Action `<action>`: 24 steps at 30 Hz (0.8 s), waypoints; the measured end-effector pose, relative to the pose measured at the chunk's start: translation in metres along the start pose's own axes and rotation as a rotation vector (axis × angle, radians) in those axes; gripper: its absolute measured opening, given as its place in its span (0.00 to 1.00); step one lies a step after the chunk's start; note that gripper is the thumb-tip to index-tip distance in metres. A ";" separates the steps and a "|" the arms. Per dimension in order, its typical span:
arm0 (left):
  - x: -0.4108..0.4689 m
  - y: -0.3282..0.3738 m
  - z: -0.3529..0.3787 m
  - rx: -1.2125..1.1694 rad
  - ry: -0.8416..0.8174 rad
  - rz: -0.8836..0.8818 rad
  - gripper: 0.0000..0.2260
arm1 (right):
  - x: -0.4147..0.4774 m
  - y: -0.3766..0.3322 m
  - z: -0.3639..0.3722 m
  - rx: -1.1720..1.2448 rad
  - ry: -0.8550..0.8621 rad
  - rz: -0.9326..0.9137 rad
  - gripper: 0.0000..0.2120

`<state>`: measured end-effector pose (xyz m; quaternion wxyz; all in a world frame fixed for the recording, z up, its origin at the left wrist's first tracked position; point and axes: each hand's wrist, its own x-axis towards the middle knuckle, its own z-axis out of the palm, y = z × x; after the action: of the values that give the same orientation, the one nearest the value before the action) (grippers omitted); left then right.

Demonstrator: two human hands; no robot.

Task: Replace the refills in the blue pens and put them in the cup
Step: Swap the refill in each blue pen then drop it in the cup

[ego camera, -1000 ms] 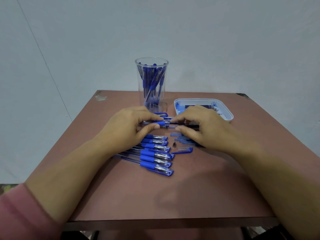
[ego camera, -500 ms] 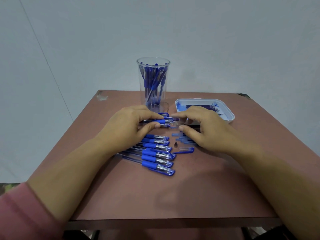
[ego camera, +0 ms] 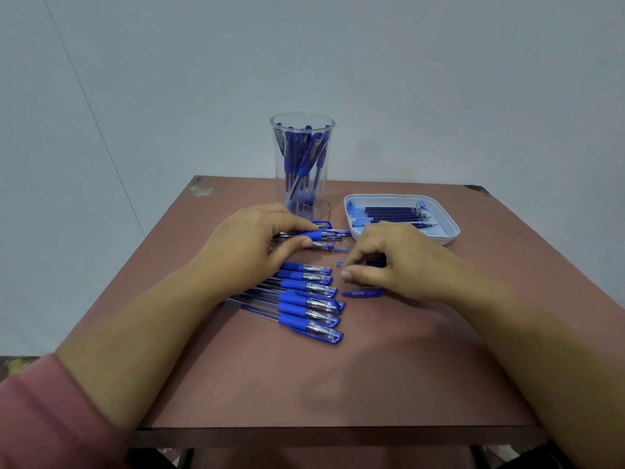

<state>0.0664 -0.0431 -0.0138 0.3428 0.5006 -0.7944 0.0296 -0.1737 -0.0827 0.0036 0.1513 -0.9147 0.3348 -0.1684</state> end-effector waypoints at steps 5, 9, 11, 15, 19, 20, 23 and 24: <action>0.000 0.001 -0.002 -0.006 -0.009 -0.012 0.12 | -0.003 0.004 -0.006 0.193 0.267 0.029 0.09; 0.000 0.002 -0.001 -0.013 -0.006 -0.010 0.12 | -0.003 0.004 -0.002 0.203 0.355 -0.001 0.12; -0.001 0.002 -0.001 -0.017 -0.001 -0.005 0.12 | -0.001 0.002 0.001 0.198 0.368 -0.015 0.13; -0.001 0.004 0.000 -0.036 0.013 0.016 0.13 | 0.000 -0.002 0.005 0.182 0.383 -0.042 0.17; -0.002 0.007 0.002 -0.043 0.008 0.037 0.12 | 0.001 -0.004 0.009 0.195 0.365 -0.045 0.12; -0.002 0.007 0.003 -0.044 0.008 0.041 0.13 | 0.001 -0.004 0.010 0.198 0.357 -0.048 0.11; -0.002 0.006 0.004 -0.035 0.004 0.051 0.13 | 0.003 -0.004 0.012 0.200 0.326 -0.037 0.06; -0.002 0.006 0.004 -0.028 0.004 0.057 0.13 | 0.004 -0.004 0.012 0.187 0.309 -0.034 0.05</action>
<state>0.0599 -0.0405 -0.0162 0.3503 0.4729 -0.8079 0.0289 -0.1639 -0.0807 -0.0046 0.1796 -0.8653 0.3216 -0.3399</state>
